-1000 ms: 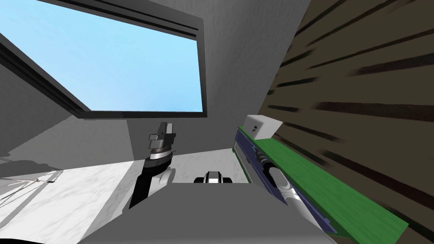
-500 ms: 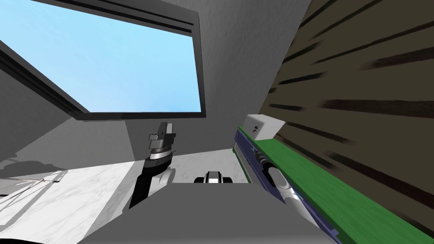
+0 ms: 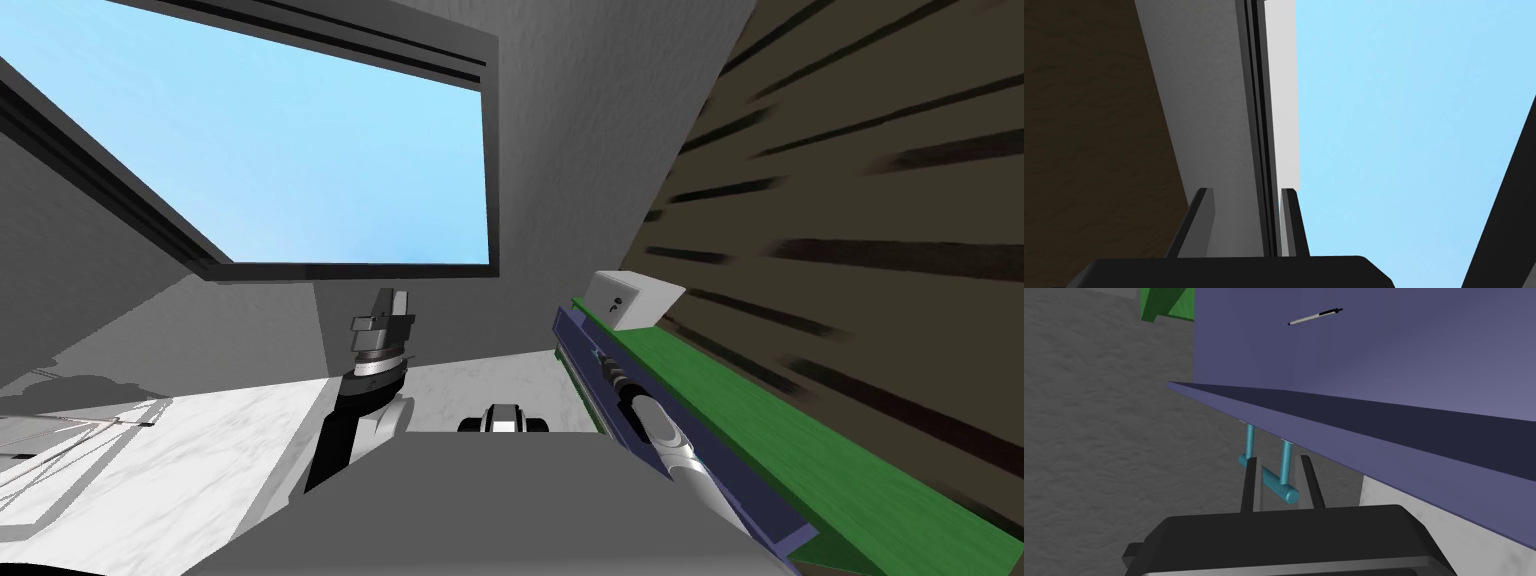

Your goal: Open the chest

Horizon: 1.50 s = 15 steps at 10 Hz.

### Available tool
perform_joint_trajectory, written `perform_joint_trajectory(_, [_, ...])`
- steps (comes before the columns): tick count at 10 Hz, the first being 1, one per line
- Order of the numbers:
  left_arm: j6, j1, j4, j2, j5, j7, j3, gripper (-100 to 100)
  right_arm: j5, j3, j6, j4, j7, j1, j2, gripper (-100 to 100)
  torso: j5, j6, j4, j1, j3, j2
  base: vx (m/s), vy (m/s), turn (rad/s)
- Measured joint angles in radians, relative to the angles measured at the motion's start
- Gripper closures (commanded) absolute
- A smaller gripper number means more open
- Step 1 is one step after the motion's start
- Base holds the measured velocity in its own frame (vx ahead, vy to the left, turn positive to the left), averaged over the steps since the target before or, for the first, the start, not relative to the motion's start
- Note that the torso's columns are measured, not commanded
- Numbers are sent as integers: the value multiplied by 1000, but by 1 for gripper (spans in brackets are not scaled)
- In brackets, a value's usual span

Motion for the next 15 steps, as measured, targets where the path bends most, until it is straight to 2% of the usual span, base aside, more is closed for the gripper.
perform_joint_trajectory(1, [0, 0, 0, 0, 0, 0, 0, 0, 1, 0, -1, -2, 0, 0, 1, 100, -1, -1, -1, 3, 0, -1, -14, 172, -20])
perform_joint_trajectory(2, [0, 0, 0, 0, 0, 0, 0, 0, 0, -1, 0, -3, 1, 0, 0, -100, -1, -2, -2, 7, 0, -1, 1, 113, -63])
perform_joint_trajectory(4, [0, 0, 0, 0, 0, 0, 0, 0, 5, -19, -35, -20, -26, -4, -26, -100, -5, 0, -4, -3, -2, -5, 22, 63, -51])
perform_joint_trajectory(5, [0, 0, 0, 0, 0, 0, 0, 0, -22, -28, -53, -11, -25, -8, -56, -100, -4, -1, -3, -2, -2, -5, 20, 56, -51])
perform_joint_trajectory(9, [0, 0, 0, 0, 0, 0, 0, 0, -25, -66, -125, -28, -69, -13, -116, -100, -1, -2, -2, 5, 0, -2, 15, 44, -29])
perform_joint_trajectory(10, [0, 0, 0, 0, 0, 0, 0, 0, -26, -67, -129, -27, -71, -14, -118, 0, -2, -2, -2, 3, 0, -2, 2, 5, 0])
perform_joint_trajectory(15, [0, 0, 0, 0, 0, 0, 0, 0, -26, -66, -129, -27, -71, -13, -117, 0, -2, -2, -2, 3, -1, -3, 0, 0, 0])
